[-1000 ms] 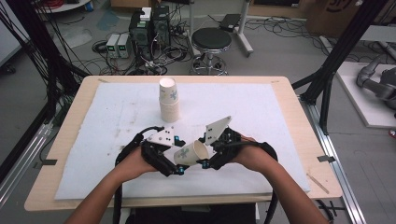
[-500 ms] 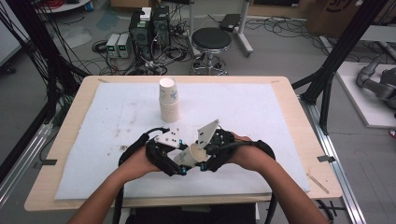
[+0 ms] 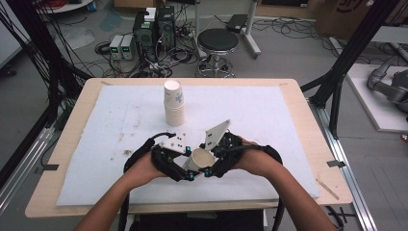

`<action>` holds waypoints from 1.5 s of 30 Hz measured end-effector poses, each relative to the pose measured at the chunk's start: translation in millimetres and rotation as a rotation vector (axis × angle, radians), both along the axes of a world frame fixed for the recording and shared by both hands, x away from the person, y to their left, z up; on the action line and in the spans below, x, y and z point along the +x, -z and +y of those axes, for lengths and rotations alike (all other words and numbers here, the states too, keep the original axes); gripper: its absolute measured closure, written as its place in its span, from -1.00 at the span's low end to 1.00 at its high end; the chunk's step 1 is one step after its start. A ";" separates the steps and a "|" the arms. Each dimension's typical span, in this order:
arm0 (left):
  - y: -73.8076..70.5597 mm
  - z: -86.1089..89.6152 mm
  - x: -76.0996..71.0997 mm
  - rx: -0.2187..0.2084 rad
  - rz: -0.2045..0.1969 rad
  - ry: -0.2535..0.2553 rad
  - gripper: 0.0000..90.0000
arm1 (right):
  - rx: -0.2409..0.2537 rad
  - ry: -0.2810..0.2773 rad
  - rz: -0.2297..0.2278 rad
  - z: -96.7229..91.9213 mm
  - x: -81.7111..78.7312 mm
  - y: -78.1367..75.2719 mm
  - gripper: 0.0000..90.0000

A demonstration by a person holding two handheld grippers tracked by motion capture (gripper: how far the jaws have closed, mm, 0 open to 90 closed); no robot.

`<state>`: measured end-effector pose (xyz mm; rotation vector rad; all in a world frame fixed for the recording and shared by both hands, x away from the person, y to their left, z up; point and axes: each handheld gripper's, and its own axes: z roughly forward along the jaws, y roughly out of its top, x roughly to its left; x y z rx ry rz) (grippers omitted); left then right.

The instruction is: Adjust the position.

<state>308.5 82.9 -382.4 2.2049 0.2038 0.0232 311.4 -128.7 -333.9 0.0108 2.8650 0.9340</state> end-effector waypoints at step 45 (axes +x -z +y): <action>36.7 111.8 -7.7 -0.439 -0.154 -0.546 -0.30 | 0.527 0.690 -0.091 -160.3 -15.4 79.9 -0.51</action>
